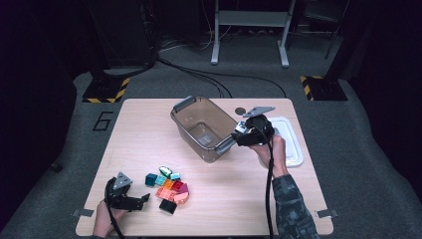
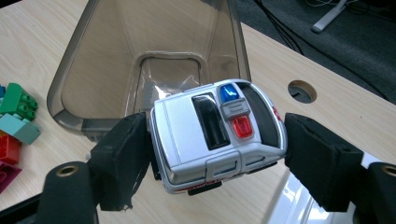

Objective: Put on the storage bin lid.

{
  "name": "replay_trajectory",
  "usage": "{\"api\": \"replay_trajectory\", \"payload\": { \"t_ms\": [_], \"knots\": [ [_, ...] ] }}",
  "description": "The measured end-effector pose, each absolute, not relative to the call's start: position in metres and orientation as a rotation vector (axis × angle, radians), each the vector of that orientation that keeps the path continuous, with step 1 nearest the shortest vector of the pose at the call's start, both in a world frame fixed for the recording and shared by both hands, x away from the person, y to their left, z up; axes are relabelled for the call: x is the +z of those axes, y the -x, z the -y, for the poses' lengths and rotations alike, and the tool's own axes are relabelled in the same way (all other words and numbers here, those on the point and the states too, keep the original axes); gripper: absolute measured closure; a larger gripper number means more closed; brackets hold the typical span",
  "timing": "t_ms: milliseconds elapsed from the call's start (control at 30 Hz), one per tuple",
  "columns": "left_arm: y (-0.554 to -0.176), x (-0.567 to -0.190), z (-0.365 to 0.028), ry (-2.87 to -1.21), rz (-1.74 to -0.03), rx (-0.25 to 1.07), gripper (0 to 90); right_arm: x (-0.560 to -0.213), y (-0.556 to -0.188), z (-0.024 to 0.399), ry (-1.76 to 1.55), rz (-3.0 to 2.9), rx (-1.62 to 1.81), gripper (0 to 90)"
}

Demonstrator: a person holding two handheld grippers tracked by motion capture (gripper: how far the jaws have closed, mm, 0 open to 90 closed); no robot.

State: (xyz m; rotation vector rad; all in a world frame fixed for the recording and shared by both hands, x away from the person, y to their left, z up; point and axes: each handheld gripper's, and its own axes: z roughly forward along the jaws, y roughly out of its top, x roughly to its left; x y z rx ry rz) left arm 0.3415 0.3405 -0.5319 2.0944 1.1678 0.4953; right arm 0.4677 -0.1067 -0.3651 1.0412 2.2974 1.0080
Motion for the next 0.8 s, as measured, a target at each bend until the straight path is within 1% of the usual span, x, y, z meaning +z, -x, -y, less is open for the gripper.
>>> {"api": "replay_trajectory", "payload": {
  "t_ms": [367, 800],
  "knots": [
    [-0.342, -0.532, -0.341, -2.100, -1.163, 0.500, 0.0, -0.366, -0.492, 0.089, -1.052, -2.321, 0.990, 23.2],
    [-0.342, -0.532, -0.341, -2.093, -1.165, 0.493, 0.0, -0.377, -0.514, 0.075, -1.089, -2.331, 0.981, 23.1]
  ]
}}
